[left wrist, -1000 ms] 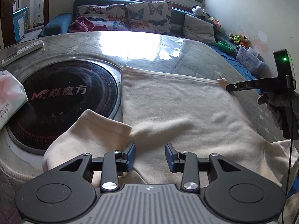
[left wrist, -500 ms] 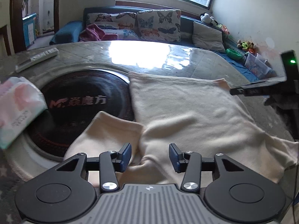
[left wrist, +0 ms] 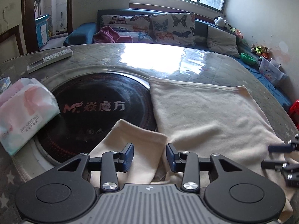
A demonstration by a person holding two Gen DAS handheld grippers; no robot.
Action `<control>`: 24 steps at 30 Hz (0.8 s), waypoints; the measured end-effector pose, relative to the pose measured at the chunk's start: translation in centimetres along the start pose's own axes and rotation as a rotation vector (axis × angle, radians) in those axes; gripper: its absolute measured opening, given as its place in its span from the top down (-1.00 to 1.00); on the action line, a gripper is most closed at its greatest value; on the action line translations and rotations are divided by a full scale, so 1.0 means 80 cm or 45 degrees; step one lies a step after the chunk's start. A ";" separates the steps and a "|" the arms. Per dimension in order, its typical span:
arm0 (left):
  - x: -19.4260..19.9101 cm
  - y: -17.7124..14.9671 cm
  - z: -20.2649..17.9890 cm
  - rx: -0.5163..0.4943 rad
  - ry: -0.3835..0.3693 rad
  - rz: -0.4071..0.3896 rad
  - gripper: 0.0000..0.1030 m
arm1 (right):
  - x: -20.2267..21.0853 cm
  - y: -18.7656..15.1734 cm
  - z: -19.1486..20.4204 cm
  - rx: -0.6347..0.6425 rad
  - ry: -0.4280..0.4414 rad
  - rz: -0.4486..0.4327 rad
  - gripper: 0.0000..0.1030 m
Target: Fold clothes
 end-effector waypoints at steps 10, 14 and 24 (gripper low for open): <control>-0.021 0.006 0.001 0.036 0.012 -0.021 0.81 | 0.000 -0.005 -0.004 -0.046 -0.024 -0.017 0.05; 0.005 0.009 0.017 0.097 0.011 -0.091 0.85 | -0.001 -0.005 -0.005 -0.054 -0.035 -0.019 0.03; 0.137 0.007 0.083 0.258 0.111 -0.358 0.87 | -0.004 -0.007 -0.006 -0.086 -0.069 -0.029 -0.14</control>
Point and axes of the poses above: each gripper's, at about its wrist camera, not at the fingertips, and x roughly against the way its jaws point, z to its left, y to its top, the point moved 5 cm from there along -x, roughly the way its jaws point, and after that the axes turned 8 degrees about -y, right-handed, at the moved point
